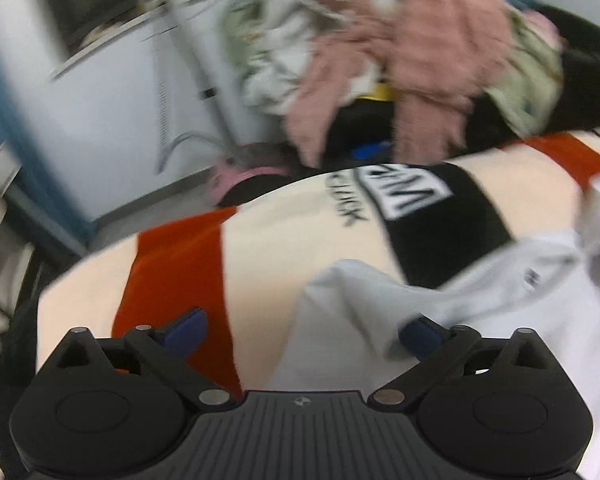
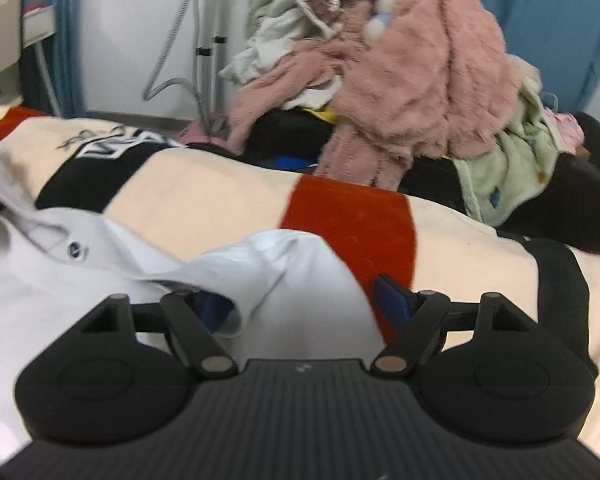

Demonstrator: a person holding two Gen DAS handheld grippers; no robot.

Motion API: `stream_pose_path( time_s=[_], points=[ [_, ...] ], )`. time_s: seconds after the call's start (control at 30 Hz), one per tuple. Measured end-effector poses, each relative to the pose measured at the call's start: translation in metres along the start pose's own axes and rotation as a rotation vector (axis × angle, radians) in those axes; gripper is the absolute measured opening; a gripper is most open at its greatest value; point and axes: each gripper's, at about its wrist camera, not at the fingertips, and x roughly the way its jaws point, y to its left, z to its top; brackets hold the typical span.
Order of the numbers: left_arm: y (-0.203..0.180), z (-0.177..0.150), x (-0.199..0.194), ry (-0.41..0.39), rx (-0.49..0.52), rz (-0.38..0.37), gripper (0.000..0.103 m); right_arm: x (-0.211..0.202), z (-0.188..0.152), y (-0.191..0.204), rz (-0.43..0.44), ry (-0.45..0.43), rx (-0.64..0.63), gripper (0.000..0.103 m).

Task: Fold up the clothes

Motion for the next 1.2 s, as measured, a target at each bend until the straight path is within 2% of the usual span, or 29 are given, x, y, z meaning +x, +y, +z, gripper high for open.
stream_pose_path(
  time_s=[0.1, 0.17, 0.37, 0.5, 0.6, 0.7, 0.8, 0.9, 1.03, 1.13, 1.2],
  points=[
    [-0.001, 0.003, -0.022, -0.018, 0.012, -0.030, 0.103, -0.014, 0.003, -0.001, 0.101, 0.027, 0.055, 0.078],
    [-0.001, 0.000, -0.044, -0.063, -0.021, -0.056, 0.103, -0.029, 0.007, -0.006, 0.172, 0.025, 0.116, 0.078],
    [-0.006, -0.043, -0.142, -0.218, -0.151, -0.061, 0.103, -0.115, -0.010, -0.008, 0.128, -0.134, 0.156, 0.078],
    [-0.020, -0.096, -0.229, -0.294, -0.205, -0.065, 0.103, -0.199, -0.044, 0.000, 0.130, -0.230, 0.217, 0.078],
    [-0.031, -0.145, -0.287, -0.349, -0.251, -0.047, 0.103, -0.262, -0.078, 0.009, 0.144, -0.270, 0.260, 0.079],
    [-0.038, -0.193, -0.331, -0.386, -0.301, -0.040, 0.103, -0.325, -0.117, 0.024, 0.130, -0.322, 0.256, 0.079],
    [-0.047, -0.232, -0.367, -0.396, -0.310, -0.042, 0.103, -0.370, -0.152, 0.036, 0.148, -0.337, 0.277, 0.079],
    [-0.057, -0.267, -0.398, -0.402, -0.310, -0.028, 0.103, -0.404, -0.187, 0.044, 0.169, -0.355, 0.315, 0.079],
    [-0.068, -0.311, -0.424, -0.475, -0.330, -0.004, 0.103, -0.424, -0.219, 0.054, 0.135, -0.366, 0.334, 0.079],
    [-0.083, -0.344, -0.427, -0.550, -0.305, 0.025, 0.103, -0.425, -0.245, 0.059, 0.139, -0.407, 0.357, 0.079],
    [-0.088, -0.356, -0.419, -0.530, -0.330, 0.012, 0.103, -0.421, -0.260, 0.063, 0.152, -0.413, 0.375, 0.079]
  ],
)
